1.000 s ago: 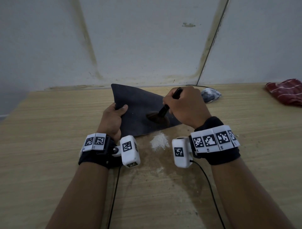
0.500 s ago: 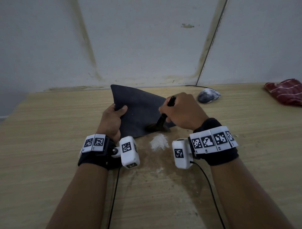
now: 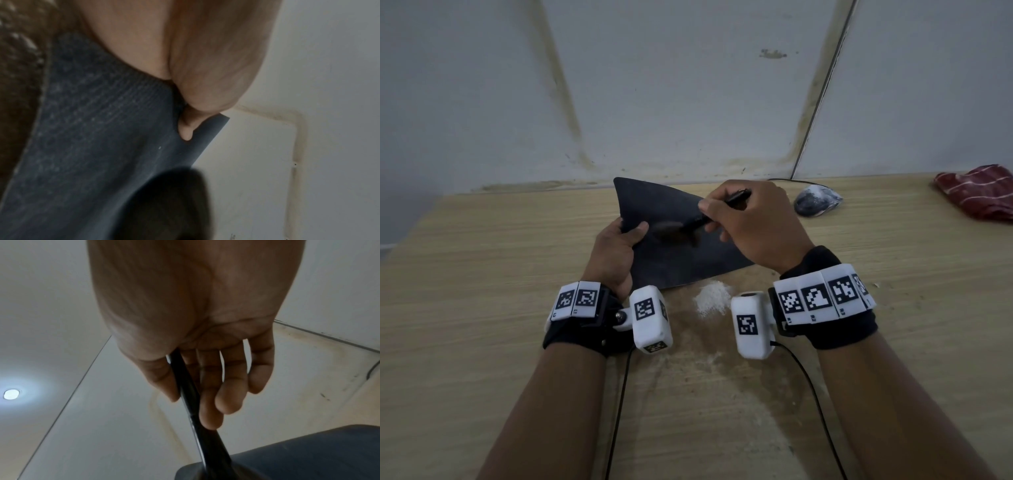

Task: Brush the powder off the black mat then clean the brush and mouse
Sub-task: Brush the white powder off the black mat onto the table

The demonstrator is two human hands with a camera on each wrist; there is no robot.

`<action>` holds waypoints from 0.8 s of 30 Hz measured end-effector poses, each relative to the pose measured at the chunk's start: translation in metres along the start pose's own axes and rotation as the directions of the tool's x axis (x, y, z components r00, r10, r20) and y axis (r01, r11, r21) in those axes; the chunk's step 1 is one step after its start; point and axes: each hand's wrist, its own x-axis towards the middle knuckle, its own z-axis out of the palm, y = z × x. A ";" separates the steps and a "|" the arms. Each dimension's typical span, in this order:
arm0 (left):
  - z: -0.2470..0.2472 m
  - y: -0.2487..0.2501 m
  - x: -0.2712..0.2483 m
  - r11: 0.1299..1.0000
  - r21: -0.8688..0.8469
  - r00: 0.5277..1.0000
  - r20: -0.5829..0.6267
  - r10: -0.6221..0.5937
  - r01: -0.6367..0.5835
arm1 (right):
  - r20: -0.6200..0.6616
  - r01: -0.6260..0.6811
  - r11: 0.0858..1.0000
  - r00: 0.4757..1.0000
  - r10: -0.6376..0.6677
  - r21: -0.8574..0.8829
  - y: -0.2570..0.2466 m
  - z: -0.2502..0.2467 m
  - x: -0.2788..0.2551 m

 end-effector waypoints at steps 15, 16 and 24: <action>-0.001 -0.003 -0.001 0.999 -0.021 0.999 -0.005 -0.036 0.036 | 0.116 0.022 0.999 0.993 -0.017 -0.045 -0.002 0.021 -0.007; -0.001 -0.003 -0.001 0.999 -0.020 0.999 -0.005 -0.036 0.036 | 0.153 0.019 0.997 0.988 -0.006 -0.080 -0.002 0.023 -0.007; 0.002 -0.004 -0.004 0.999 -0.025 0.999 -0.010 -0.047 0.047 | 0.039 0.036 0.999 0.999 -0.038 0.039 -0.004 0.015 -0.008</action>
